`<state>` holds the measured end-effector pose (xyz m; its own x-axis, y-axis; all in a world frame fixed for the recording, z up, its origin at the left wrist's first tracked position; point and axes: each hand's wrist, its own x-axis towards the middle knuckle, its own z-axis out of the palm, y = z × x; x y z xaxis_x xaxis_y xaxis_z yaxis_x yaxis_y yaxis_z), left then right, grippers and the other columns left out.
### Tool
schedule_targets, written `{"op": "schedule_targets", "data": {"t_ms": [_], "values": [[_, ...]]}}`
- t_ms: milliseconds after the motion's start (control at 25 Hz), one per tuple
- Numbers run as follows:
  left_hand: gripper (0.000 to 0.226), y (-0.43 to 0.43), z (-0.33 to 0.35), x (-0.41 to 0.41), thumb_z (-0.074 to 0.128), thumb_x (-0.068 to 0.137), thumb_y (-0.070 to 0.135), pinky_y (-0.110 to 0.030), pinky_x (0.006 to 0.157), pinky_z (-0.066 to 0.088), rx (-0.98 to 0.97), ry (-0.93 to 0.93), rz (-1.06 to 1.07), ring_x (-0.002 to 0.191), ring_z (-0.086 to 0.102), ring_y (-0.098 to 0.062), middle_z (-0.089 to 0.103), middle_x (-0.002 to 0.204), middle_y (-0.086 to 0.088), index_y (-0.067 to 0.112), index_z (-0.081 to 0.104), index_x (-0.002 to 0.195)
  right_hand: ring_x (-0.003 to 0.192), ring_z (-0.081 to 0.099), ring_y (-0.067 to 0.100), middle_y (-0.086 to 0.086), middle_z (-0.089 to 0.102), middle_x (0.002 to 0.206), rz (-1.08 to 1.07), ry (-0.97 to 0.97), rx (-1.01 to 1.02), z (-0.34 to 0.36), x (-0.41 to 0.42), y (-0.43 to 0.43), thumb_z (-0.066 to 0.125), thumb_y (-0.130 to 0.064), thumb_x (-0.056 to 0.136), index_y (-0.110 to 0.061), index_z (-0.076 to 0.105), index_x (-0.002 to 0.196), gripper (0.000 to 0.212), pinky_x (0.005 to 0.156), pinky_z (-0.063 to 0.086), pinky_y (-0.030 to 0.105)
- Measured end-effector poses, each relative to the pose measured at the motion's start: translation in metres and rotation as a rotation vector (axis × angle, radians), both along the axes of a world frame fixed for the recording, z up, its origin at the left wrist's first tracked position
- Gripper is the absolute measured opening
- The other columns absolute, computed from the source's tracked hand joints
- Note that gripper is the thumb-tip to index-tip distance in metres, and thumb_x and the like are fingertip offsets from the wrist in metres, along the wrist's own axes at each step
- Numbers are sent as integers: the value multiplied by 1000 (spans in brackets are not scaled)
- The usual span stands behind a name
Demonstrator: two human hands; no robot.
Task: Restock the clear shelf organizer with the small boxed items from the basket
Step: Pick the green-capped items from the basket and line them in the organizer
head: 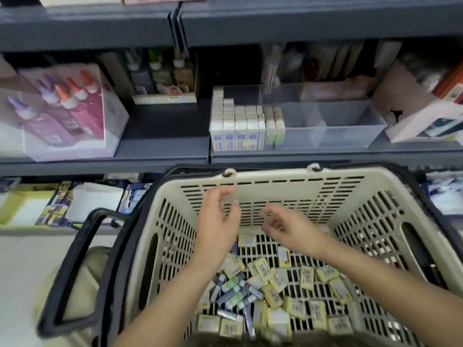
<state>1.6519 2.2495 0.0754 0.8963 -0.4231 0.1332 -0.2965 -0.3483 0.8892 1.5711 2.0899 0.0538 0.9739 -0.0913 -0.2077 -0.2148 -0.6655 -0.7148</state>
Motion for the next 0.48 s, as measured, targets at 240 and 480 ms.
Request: {"op": "schedule_targets", "data": {"t_ms": [240,480], "values": [[37,21,-81,9,55,90,8,-34,92,47,636,338,-50,106,56,-23,52,129,-9,12,50,127,115,51,22,5,49,128,140,207,-264,-74,16,42,56,-23,88,-19,40,133,48,92,46,35],[56,44,-117,10,44,84,-10,-33,100,38,931,75,-227,122,38,-25,42,135,-6,15,44,134,119,42,24,4,46,125,170,207,-478,-96,25,36,54,-26,88,-18,46,125,38,97,36,35]]}}
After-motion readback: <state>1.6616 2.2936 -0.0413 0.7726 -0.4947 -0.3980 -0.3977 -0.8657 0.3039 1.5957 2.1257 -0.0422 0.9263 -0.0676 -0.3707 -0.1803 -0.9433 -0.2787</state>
